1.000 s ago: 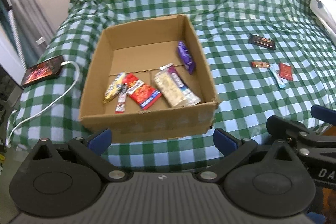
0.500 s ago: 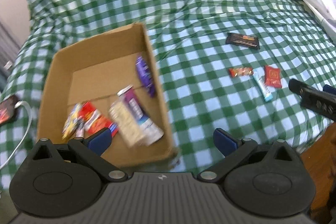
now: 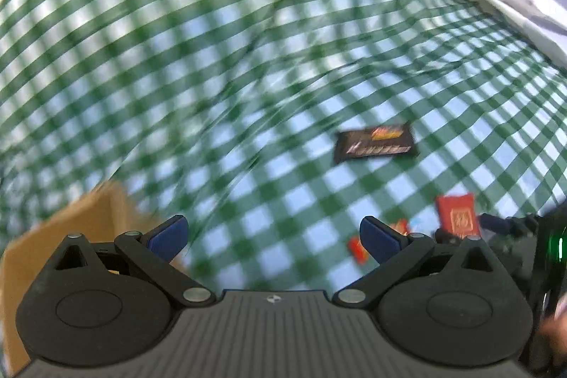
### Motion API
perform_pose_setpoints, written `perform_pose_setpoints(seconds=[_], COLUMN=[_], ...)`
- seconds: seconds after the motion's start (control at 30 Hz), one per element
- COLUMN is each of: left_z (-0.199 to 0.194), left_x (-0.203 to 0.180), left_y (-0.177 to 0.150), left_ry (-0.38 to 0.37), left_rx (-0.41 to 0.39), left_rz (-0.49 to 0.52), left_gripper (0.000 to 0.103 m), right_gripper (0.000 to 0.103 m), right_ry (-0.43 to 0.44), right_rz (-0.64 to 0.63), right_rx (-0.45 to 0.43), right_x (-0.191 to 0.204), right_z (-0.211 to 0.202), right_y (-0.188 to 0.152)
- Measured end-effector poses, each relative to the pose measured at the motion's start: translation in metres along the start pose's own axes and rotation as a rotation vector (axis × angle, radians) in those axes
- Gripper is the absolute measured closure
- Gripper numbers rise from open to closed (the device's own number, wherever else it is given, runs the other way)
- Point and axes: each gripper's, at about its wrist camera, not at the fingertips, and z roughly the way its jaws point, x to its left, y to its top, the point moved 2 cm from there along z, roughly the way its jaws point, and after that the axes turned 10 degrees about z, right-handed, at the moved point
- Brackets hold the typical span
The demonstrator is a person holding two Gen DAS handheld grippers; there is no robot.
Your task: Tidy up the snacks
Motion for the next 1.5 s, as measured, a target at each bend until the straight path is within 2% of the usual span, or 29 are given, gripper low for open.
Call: perform_pose_setpoints(seconds=[0.03,0.07,0.13,0.2,0.3,0.37,0.4,0.43,0.53,0.6,0.63,0.7,0.73,0.77,0.8,0.87,0.97,1.13,1.3,1.4,1.5], left_z=[0.01,0.023,0.044,0.069,0.108,0.136,0.146,0.157,0.188,0.209,0.218,0.223,0.219,0.215,0.212,0.205,0.175,0.091,-0.014,-0.066,-0.12], left_x=[-0.005,-0.01,-0.022,-0.035,-0.057,-0.071,-0.075,-0.079,-0.088,-0.093,-0.092,-0.087,-0.084,-0.083,-0.079,-0.069,-0.052,-0.029,-0.011,0.002,0.023], left_y=[0.008,0.017,0.032,0.047,0.063,0.075,0.08,0.088,0.104,0.112,0.115,0.114,0.112,0.109,0.106,0.1,0.092,0.077,0.029,-0.01,-0.054], left_ry=[-0.012,-0.027,-0.051,-0.085,-0.161,-0.167,-0.172,-0.208,-0.367,-0.396,-0.409,-0.427,-0.413,-0.399,-0.398,-0.415,-0.403,-0.346,-0.285,-0.273,-0.22], left_rx=[-0.015,-0.035,-0.066,-0.099,-0.103,-0.095,-0.095,-0.082,0.045,0.122,0.159,0.182,0.162,0.152,0.164,0.195,0.159,0.095,0.062,0.088,0.114], left_rz=[0.029,0.071,0.15,0.246,0.413,0.499,0.509,0.516,0.526,0.495,0.452,0.355,0.339,0.341,0.325,0.246,0.153,0.027,-0.055,-0.137,-0.216], left_gripper=[0.0,0.0,0.0,0.0,0.0,0.0,0.0,0.0,0.0,0.001,0.005,0.026,0.037,0.054,0.06,0.06,0.06,0.06,0.06,0.06,0.06], right_gripper=[0.049,0.055,0.058,0.058,0.058,0.058,0.058,0.058,0.058,0.057,0.057,0.057,0.057,0.057,0.057,0.057,0.058,0.058,0.058,0.058,0.058], right_ry=[-0.01,-0.011,0.017,0.006,-0.018,-0.033,-0.034,-0.025,-0.019,-0.013,-0.014,-0.014,-0.014,-0.012,-0.011,-0.014,-0.011,0.028,0.122,0.185,0.258], right_rz=[-0.033,-0.071,-0.03,0.012,0.093,0.131,0.145,0.152,0.153,0.156,0.149,0.141,0.141,0.142,0.143,0.145,0.156,0.173,0.132,0.089,0.032], right_rx=[-0.047,-0.061,-0.062,-0.065,-0.076,-0.062,-0.053,-0.051,-0.044,-0.042,-0.043,-0.048,-0.049,-0.051,-0.053,-0.052,-0.058,-0.111,-0.134,-0.134,-0.111], right_x=[0.002,0.004,-0.004,-0.016,-0.044,-0.062,-0.069,-0.075,-0.08,-0.081,-0.08,-0.08,-0.08,-0.081,-0.081,-0.081,-0.081,-0.072,-0.046,-0.025,0.0], right_z=[0.0,0.0,-0.002,-0.007,-0.013,-0.011,-0.009,-0.009,-0.007,-0.004,-0.002,-0.001,-0.001,-0.002,-0.003,-0.005,-0.014,-0.056,-0.119,-0.16,-0.202], right_y=[-0.002,-0.003,-0.002,0.002,0.012,0.015,0.016,0.017,0.021,0.024,0.024,0.026,0.026,0.025,0.025,0.024,0.025,0.029,0.019,0.005,-0.018])
